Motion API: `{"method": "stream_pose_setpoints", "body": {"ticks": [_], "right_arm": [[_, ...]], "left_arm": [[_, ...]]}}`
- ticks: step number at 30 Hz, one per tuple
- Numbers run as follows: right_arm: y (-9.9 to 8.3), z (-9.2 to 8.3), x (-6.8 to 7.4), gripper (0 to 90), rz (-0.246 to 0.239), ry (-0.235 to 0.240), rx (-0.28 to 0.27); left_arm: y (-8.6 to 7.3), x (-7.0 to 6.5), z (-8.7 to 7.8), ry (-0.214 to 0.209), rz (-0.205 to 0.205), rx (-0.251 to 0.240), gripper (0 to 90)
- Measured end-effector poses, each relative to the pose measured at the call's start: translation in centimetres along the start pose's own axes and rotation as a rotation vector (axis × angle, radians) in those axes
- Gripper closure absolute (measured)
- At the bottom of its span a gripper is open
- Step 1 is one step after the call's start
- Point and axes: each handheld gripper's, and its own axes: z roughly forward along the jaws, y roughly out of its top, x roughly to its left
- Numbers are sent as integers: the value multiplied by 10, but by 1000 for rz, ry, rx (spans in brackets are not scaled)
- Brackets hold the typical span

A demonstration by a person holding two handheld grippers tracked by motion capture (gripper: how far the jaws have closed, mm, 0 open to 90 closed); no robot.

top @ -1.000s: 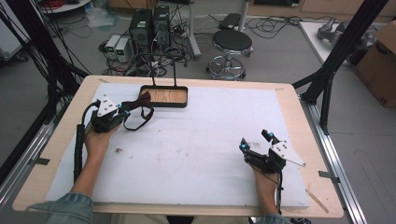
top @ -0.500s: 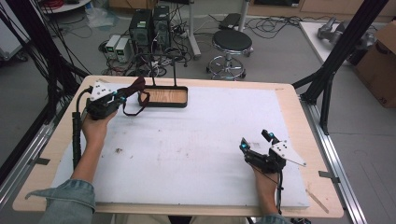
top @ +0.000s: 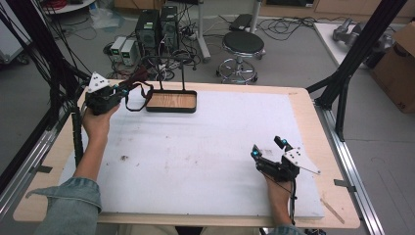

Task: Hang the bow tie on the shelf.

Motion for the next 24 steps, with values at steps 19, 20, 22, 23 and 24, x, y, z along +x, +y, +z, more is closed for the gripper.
{"method": "stream_pose_setpoints", "body": {"ticks": [19,20,22,23,24], "right_arm": [[0,0,1,116,2,3,7],[0,0,1,116,6,2,7],[0,0,-1,116,5,3,5],[0,0,-1,116,10,2,6],[0,0,-1,116,9,2,5]], "left_arm": [[21,14,20,16,-77,-27,829],[21,14,20,16,-77,-27,829],[23,15,22,16,-86,-39,829],[24,15,23,16,-94,-40,829],[25,16,24,17,-96,-35,829]]}}
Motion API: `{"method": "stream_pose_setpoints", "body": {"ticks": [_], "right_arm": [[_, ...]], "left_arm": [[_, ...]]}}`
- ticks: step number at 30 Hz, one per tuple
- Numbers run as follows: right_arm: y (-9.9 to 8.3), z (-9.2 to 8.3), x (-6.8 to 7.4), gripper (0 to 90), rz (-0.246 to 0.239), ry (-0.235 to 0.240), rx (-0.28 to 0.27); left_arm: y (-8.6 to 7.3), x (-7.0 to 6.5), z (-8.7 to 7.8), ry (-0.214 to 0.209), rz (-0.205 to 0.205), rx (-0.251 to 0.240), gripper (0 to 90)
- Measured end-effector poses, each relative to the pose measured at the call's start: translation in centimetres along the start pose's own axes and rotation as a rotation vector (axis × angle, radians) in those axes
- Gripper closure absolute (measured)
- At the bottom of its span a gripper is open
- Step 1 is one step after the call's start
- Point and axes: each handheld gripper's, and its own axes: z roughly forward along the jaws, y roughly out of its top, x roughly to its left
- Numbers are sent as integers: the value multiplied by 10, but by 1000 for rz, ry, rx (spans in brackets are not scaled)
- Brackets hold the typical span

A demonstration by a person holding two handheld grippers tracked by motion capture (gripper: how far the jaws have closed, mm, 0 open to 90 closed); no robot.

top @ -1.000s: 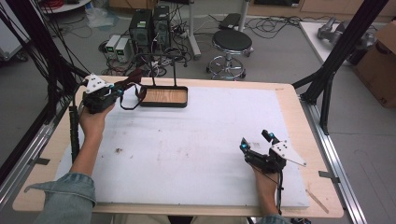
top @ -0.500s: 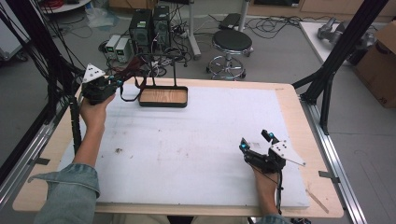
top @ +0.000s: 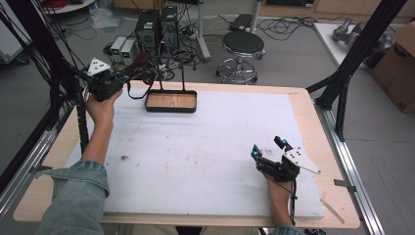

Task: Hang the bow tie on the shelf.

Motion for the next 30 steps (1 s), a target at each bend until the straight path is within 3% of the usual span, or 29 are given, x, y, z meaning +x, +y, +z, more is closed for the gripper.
{"method": "stream_pose_setpoints", "body": {"ticks": [9,12,20,30], "right_arm": [[0,0,0,116,-4,3,-1],[0,0,1,116,-1,4,2],[0,0,1,116,-2,4,1],[0,0,1,116,1,4,5]], "left_arm": [[-3,4,11,38,-37,1,829],[-7,9,13,35,-77,3,828],[-14,12,21,46,-107,10,828],[-19,14,25,56,-101,45,823]]}}
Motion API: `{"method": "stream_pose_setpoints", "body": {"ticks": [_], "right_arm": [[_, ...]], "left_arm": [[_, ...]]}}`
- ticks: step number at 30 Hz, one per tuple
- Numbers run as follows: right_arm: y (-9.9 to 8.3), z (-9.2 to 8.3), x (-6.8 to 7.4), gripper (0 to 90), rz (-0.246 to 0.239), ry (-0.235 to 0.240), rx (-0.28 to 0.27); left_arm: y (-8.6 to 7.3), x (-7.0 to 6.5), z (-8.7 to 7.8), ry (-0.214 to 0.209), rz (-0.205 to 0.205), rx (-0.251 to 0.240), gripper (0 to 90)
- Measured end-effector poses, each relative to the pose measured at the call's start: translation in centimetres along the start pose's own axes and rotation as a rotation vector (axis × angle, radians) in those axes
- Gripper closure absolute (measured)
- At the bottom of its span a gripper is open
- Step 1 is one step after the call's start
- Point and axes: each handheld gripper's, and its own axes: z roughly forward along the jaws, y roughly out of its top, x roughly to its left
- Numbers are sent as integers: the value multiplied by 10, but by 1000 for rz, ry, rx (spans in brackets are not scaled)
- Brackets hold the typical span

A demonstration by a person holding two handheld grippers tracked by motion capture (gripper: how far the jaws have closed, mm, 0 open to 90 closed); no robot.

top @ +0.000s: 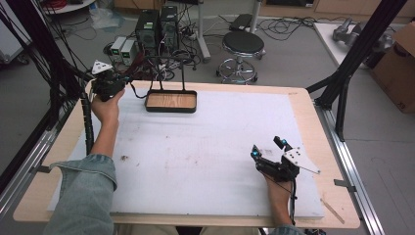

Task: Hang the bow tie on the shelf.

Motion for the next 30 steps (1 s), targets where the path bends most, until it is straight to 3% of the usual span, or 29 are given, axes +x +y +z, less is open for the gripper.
{"method": "stream_pose_setpoints", "body": {"ticks": [12,30], "right_arm": [[0,0,0,116,1,1,0],[0,0,0,116,-1,0,2]], "left_arm": [[-5,3,2,-1,7,24,802],[-3,2,-3,5,36,15,717]]}}
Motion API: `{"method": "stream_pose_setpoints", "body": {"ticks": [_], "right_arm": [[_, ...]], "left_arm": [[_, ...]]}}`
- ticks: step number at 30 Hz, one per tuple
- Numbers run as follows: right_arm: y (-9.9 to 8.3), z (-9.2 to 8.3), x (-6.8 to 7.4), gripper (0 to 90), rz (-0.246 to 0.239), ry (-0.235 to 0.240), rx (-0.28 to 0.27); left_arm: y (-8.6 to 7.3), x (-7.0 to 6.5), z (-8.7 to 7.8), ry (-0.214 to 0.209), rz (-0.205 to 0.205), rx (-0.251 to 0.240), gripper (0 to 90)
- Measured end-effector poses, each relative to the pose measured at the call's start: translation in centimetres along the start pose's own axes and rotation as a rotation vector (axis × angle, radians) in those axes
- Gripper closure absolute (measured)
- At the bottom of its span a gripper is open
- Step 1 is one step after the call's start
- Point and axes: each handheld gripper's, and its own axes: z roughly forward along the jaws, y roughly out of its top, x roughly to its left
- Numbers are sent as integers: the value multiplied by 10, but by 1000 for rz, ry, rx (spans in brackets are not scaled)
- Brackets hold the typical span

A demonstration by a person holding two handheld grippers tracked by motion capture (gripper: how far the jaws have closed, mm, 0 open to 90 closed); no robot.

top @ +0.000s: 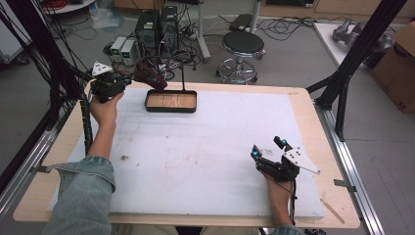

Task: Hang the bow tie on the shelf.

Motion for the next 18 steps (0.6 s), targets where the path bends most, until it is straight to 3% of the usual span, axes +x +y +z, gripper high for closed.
{"method": "stream_pose_setpoints", "body": {"ticks": [11,18], "right_arm": [[0,0,0,116,-2,-1,-2],[0,0,0,116,-3,-2,-1]], "left_arm": [[0,3,-15,-14,29,-24,642],[2,5,-30,-82,14,-30,566]]}}
